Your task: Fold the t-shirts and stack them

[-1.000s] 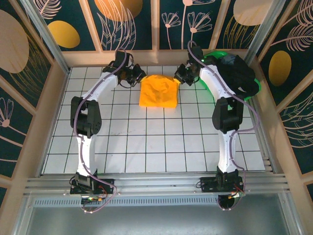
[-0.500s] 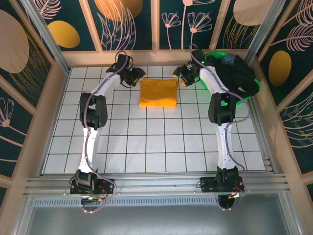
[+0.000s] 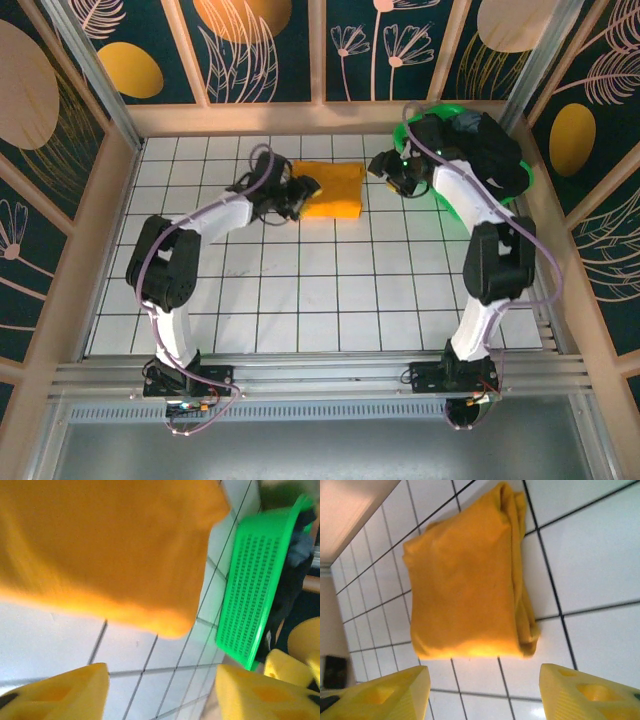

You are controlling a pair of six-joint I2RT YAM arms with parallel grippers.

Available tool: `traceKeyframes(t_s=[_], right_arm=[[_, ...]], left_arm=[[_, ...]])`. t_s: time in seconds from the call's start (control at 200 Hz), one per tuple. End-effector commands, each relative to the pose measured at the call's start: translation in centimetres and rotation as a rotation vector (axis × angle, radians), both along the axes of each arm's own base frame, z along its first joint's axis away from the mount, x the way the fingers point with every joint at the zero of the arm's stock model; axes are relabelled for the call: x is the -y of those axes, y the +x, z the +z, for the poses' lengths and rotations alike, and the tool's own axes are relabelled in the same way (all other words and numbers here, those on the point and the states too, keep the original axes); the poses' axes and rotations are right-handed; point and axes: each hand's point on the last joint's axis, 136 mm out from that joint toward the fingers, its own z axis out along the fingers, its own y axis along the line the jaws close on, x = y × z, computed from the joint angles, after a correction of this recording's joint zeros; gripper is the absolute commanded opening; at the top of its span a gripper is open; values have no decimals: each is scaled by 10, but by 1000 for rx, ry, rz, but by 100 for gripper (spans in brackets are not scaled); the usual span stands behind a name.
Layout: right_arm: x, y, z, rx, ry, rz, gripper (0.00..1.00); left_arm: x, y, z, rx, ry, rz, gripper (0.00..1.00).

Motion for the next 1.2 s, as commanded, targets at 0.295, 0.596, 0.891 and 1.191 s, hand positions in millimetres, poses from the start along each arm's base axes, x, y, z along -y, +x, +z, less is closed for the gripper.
traceKeyframes(t_s=[0.295, 0.596, 0.891, 1.191], right_arm=[[-3, -68, 14, 18, 79, -37, 60], [9, -79, 31, 50, 74, -55, 60], [18, -81, 27, 40, 78, -65, 59], [20, -73, 24, 35, 79, -51, 59]], left_arm=[[51, 17, -42, -192, -148, 192, 72], [55, 46, -76, -208, -116, 318, 69], [53, 63, -104, -222, -136, 410, 10], [-69, 89, -94, -107, -27, 512, 0]])
